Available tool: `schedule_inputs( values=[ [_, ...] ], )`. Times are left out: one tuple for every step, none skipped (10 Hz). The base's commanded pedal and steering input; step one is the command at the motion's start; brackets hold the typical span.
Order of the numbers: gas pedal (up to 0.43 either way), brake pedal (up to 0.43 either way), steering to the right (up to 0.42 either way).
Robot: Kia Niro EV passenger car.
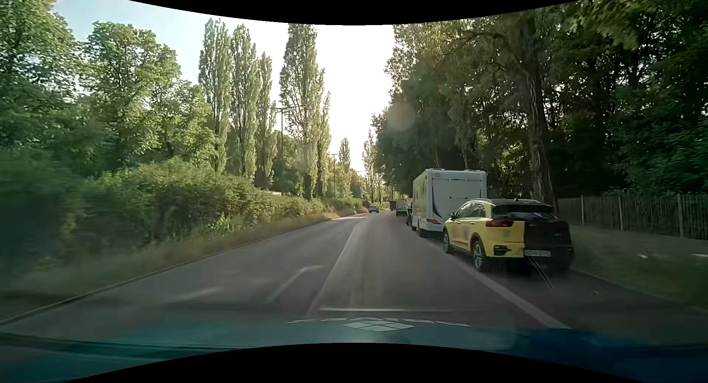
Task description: Follow the waypoints while adhering to traffic rules and regulations
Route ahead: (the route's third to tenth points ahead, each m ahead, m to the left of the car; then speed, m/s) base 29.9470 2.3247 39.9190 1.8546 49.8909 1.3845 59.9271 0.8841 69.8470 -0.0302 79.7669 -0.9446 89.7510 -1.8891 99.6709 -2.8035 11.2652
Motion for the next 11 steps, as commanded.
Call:
schedule_inputs(
  values=[
    [0.189, 0.0, 0.005],
    [0.189, 0.0, 0.005],
    [0.189, 0.0, 0.005],
    [0.189, 0.0, 0.005],
    [0.189, 0.0, 0.005],
    [0.197, 0.0, 0.005],
    [0.209, 0.0, 0.005],
    [0.209, 0.0, 0.005],
    [0.209, 0.0, 0.005],
    [0.209, 0.0, 0.005],
    [0.209, 0.0, 0.007]
  ],
)
